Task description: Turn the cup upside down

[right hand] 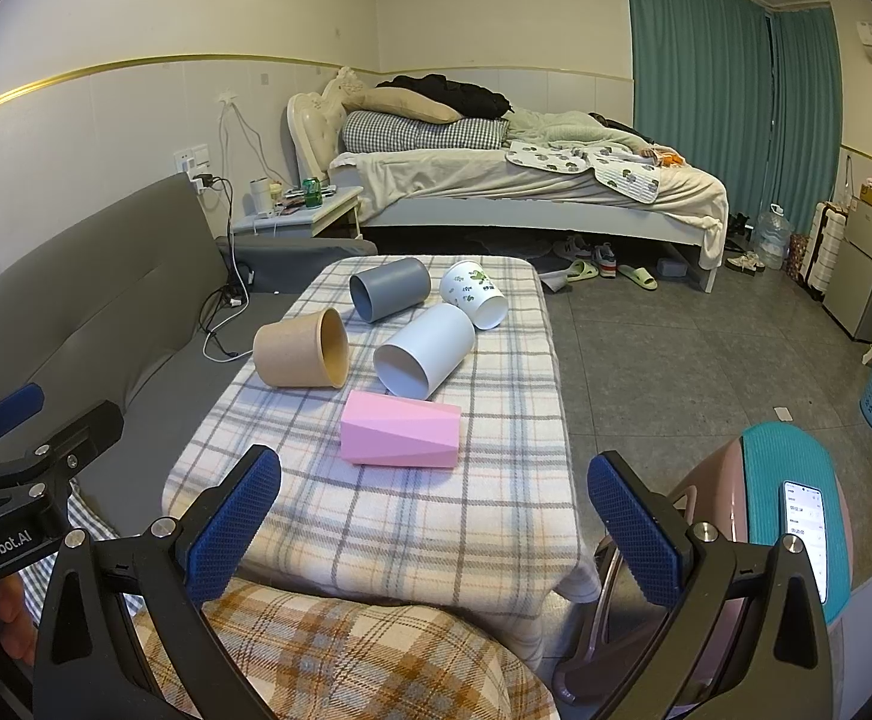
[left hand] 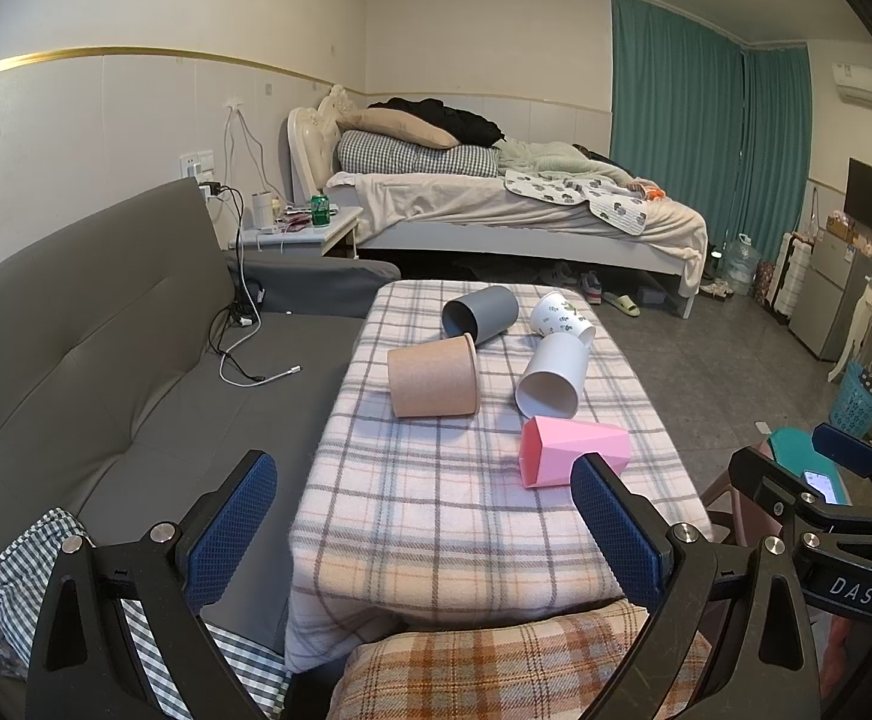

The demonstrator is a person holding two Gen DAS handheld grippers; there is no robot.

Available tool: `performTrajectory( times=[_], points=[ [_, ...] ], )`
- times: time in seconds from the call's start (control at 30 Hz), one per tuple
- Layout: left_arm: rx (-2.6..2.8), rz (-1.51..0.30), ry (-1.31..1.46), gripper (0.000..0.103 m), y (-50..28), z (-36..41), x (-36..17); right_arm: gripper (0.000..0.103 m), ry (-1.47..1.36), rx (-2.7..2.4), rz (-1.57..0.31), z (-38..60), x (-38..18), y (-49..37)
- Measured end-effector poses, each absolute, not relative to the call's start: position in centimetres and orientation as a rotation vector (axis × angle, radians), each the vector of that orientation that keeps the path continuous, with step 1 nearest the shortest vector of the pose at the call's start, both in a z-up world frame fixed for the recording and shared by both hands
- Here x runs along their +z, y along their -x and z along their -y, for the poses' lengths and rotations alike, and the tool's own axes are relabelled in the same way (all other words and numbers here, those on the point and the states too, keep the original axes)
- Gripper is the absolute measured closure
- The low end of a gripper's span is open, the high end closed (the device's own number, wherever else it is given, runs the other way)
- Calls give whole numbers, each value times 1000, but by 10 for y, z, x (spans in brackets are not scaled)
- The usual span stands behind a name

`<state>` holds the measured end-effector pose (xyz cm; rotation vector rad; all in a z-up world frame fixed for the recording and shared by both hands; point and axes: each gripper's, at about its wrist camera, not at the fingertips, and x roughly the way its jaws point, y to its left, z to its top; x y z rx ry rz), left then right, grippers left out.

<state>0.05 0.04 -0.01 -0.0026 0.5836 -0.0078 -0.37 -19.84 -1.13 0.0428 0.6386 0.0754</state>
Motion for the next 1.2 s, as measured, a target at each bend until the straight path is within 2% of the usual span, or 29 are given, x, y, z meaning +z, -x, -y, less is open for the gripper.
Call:
performTrajectory(
  times=[0.9,1.2],
  points=[
    [-3,-602,8,1,-3,-1,-1,0,-38,85,-657,192,-16,3],
    [19,-658,-42,1,-50,12,-15,0,-7,128,-668,212,-2,-39]
  ],
)
